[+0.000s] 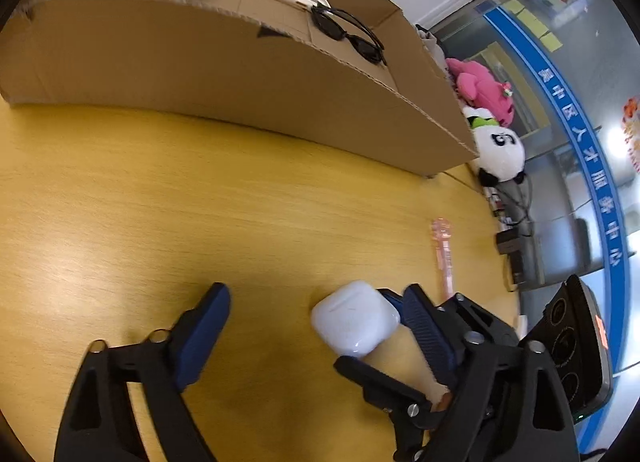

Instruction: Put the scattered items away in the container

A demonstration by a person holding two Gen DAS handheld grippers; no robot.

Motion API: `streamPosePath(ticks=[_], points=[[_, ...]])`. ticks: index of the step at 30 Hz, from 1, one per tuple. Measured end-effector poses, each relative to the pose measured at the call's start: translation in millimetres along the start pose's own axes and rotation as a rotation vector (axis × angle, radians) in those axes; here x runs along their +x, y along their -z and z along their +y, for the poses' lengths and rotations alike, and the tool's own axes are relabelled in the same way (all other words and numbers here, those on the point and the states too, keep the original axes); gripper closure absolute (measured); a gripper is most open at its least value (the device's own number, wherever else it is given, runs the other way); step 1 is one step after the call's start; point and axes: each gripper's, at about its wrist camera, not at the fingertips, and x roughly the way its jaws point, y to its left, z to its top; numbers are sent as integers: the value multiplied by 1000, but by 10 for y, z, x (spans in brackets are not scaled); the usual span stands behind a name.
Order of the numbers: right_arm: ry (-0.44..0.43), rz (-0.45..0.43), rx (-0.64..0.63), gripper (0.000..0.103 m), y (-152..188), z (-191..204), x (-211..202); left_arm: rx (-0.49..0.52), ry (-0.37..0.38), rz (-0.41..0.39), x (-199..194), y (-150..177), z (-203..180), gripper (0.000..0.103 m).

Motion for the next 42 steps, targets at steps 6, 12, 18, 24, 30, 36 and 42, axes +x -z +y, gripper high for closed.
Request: streamPosePath(ticks=[6, 12, 18, 24, 30, 36, 42], points=[[10, 26, -71, 83, -35, 130, 67, -34, 57, 37, 74, 7, 12, 54], [37, 37, -54, 58, -42, 83, 51, -55, 47, 41, 81, 25, 84, 59], [61, 67, -25, 44, -42, 15, 146, -82, 78, 41, 89, -15, 109, 51], [70, 101, -6, 44, -67, 12, 302, -94, 82, 68, 119, -99, 41, 32], [93, 81, 25, 60, -66, -49, 313, -136, 25, 119, 195, -186, -78, 23], [98, 70, 25, 60, -16, -32, 288, -156, -45, 154, 239, -203, -164, 22], [103, 14, 29, 60, 22, 1, 157, -149, -49, 186, 273, -171, -241, 21]])
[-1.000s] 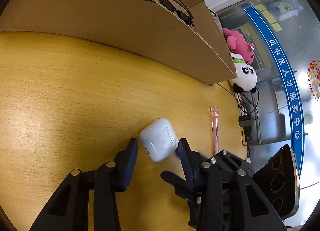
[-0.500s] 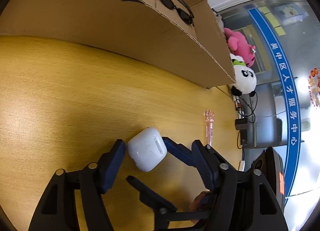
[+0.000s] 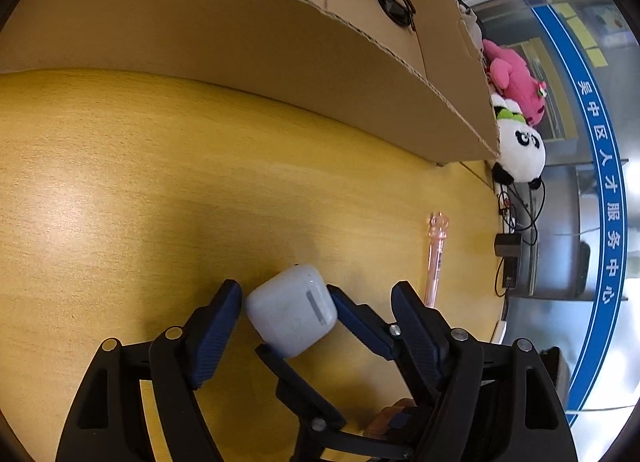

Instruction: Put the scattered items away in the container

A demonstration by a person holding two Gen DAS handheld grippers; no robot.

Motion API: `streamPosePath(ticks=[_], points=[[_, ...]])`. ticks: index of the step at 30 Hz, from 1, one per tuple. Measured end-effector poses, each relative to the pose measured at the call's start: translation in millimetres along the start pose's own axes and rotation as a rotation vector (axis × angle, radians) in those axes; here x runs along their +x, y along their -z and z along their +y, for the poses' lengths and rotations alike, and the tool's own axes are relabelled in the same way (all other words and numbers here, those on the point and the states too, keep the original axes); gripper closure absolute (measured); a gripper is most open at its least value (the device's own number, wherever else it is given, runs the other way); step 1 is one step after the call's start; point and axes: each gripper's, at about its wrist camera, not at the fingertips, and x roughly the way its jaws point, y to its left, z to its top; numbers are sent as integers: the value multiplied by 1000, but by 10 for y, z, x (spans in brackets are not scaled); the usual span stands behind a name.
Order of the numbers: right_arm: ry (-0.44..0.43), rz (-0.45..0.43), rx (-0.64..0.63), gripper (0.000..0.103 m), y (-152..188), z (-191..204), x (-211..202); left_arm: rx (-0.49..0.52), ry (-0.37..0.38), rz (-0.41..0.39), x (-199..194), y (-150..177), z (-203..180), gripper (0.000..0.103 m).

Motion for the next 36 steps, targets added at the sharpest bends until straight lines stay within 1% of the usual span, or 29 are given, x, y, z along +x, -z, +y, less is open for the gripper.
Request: streamPosePath(ticks=[3, 4, 5, 6, 7, 8, 9, 10, 13, 15, 19, 25, 33, 36], points=[[-6, -19, 6, 60, -4, -20, -49, -21, 52, 28, 13, -4, 25, 18], [-11, -25, 16, 60, -7, -41, -70, -27, 70, 34, 14, -1, 41, 18], [-13, -29, 25, 60, -9, -62, -86, -31, 84, 36, 10, 4, 58, 21], [-13, -30, 32, 60, -11, -80, -97, -35, 97, 38, 6, 11, 78, 30], [-13, -28, 36, 60, -10, -97, -102, -40, 114, 44, 13, 19, 99, 38], [-16, -26, 42, 60, -3, -117, -104, -50, 143, 54, 27, 29, 129, 52], [-16, -22, 47, 60, 4, -129, -101, -61, 166, 58, 35, 38, 168, 60], [-16, -20, 52, 60, 27, -147, -107, -68, 172, 57, 37, 43, 197, 66], [-28, -13, 60, 60, 15, -190, -77, -83, 201, 52, 42, 74, 266, 67], [-28, -9, 51, 60, 9, -191, -73, -86, 207, 43, 36, 87, 273, 67], [-48, -10, 42, 60, -93, -164, -109, -96, 241, 24, -23, 87, 284, 69], [-61, -5, 6, 60, -218, -168, -120, -87, 263, -2, -92, 94, 234, 71], [-48, 5, -56, 60, -258, -83, -165, -85, 273, -19, -131, 111, 260, 71], [-31, 4, -87, 60, -302, -49, -204, -78, 284, -24, -161, 98, 248, 71]])
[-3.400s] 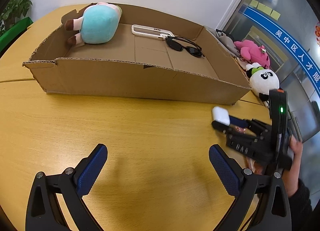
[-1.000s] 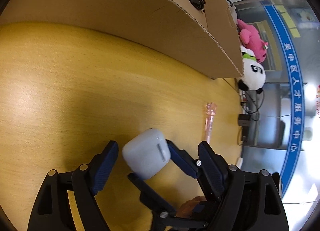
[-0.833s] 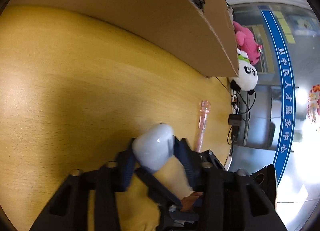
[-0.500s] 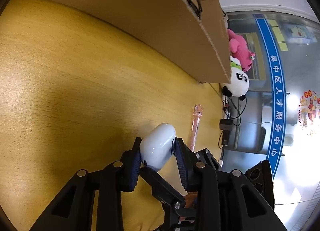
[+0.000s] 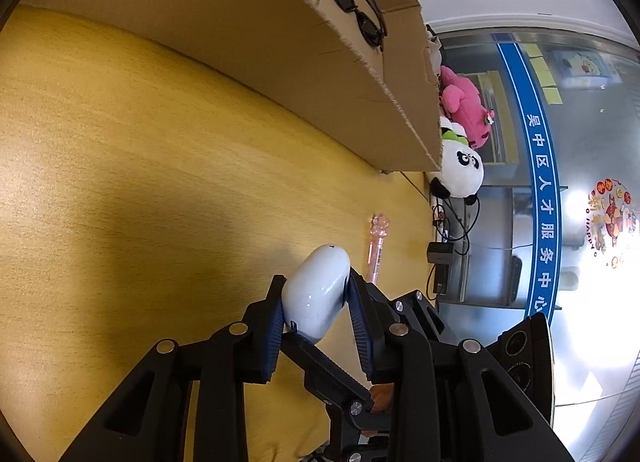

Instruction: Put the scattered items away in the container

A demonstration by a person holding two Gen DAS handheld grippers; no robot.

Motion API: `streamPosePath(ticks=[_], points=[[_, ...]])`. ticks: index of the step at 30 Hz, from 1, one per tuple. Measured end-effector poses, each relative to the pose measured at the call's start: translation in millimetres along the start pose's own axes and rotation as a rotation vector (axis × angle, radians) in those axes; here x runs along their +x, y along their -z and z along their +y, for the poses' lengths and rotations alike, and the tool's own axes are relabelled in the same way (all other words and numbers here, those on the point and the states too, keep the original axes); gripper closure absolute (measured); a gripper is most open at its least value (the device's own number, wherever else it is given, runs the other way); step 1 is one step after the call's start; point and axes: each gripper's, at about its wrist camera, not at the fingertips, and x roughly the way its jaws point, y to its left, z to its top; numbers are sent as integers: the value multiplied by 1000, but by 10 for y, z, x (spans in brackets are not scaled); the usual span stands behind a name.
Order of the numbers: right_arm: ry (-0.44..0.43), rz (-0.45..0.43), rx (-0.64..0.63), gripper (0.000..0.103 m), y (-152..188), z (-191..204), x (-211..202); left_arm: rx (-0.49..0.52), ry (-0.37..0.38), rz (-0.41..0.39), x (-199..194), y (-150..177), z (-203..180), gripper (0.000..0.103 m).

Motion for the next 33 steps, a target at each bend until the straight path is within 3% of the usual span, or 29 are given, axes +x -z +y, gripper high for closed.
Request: streamPosePath(ticks=[12, 27, 33], points=[[18, -27, 2, 60, -302, -138, -209, 88, 1, -18, -143, -189, -412, 71], [56, -145, -63, 60, -1418, -546, -613, 314, -25, -110, -793, -885, -1499, 73], [67, -135, -73, 60, -1705, -779, -565, 339, -33, -107, -775, -1196, -1747, 73]])
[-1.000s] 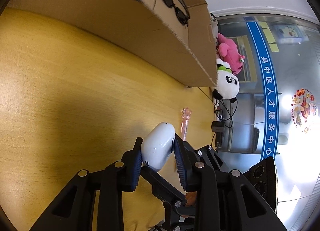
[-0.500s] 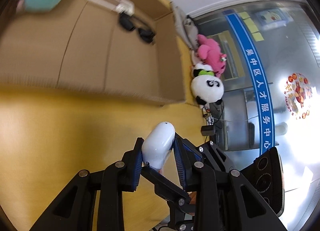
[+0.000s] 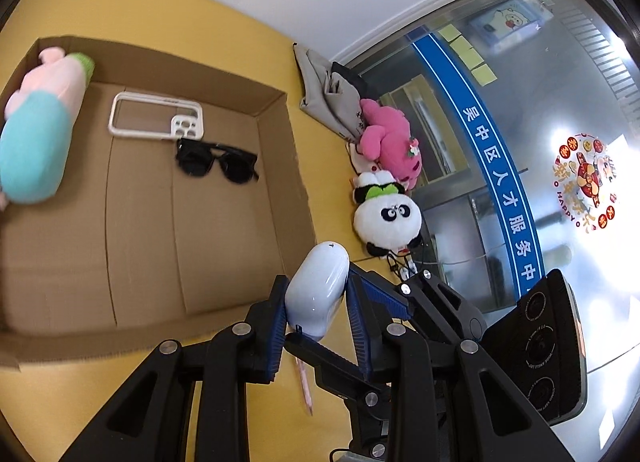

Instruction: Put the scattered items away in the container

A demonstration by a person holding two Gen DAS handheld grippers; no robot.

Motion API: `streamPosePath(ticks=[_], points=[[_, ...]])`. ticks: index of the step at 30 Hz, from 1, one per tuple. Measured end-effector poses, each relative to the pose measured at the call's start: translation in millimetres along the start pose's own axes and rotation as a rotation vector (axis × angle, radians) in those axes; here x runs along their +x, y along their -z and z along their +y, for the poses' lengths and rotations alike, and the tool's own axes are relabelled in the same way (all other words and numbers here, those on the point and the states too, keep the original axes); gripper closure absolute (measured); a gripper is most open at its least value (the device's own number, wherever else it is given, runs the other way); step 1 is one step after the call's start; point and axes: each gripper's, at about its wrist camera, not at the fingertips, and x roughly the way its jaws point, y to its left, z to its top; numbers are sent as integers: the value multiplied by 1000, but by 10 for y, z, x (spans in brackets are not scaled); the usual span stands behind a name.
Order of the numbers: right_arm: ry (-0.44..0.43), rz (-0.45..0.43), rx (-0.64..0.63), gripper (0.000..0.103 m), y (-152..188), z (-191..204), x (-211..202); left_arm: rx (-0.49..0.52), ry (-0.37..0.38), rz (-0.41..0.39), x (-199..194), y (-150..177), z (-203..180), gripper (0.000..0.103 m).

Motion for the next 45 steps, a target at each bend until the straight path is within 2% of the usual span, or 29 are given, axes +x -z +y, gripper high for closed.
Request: streamPosePath(ticks=[10, 16, 23, 34, 45], points=[[43, 55, 15, 60, -335, -612, 387, 47, -10, 40, 435, -794, -65, 73], [43, 111, 70, 61, -546, -1129, 854, 51, -44, 71, 805, -1384, 46, 73], [27, 211, 161, 61, -513, -1716, 1461, 39, -81, 134, 1397, -1840, 299, 73], [30, 396, 266, 61, -189, -2224, 2285, -2, -106, 242, 2210, -2099, 809, 72], [68, 479, 305, 61, -41, -2503, 2690, -32, -109, 281, 2513, -2199, 1036, 71]])
